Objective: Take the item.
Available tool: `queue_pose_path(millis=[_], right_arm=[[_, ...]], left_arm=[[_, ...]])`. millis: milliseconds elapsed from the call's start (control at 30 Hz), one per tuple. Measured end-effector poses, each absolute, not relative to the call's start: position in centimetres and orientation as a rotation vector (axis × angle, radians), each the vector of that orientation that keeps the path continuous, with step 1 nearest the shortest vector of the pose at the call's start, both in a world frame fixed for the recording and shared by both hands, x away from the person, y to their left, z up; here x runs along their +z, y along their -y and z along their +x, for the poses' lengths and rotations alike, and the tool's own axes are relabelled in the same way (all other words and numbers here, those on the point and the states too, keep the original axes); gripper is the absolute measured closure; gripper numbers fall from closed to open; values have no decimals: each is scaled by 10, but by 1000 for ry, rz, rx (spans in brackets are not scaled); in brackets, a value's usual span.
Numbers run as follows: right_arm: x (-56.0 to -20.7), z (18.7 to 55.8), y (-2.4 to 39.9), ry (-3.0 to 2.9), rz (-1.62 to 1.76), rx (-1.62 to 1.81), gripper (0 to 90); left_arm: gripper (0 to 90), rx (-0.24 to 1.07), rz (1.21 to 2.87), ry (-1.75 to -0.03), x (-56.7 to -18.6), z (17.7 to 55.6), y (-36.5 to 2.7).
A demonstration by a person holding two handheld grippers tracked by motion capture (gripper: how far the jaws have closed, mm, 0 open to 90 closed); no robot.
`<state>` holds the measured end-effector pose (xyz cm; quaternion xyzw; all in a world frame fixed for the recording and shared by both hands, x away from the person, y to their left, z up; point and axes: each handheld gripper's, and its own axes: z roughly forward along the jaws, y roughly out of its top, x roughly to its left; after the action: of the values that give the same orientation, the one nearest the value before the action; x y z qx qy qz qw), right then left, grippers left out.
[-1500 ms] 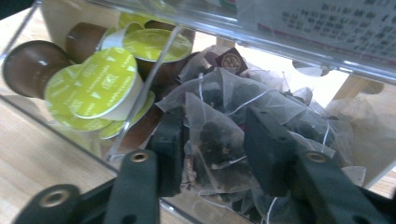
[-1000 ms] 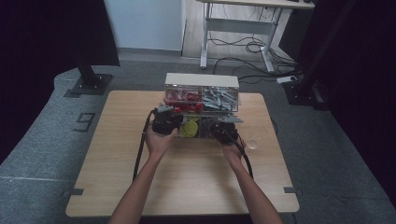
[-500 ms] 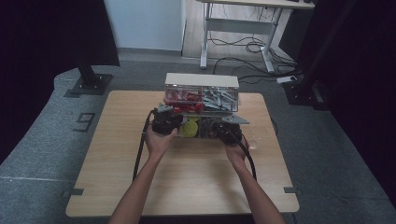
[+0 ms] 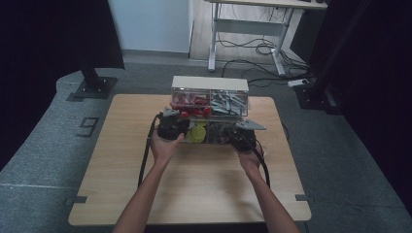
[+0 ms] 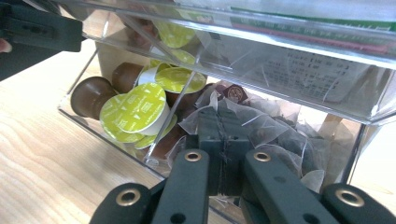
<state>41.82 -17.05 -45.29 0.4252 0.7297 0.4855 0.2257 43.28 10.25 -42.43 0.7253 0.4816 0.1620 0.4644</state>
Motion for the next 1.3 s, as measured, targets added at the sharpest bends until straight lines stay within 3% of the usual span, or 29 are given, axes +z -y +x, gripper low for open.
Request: queue_pose_path(millis=[1300], right_arm=[[-438, 400, 187, -2000, 1125, 1379, 886]], left_arm=[[879, 392, 1777, -1184, -424, 432, -101]])
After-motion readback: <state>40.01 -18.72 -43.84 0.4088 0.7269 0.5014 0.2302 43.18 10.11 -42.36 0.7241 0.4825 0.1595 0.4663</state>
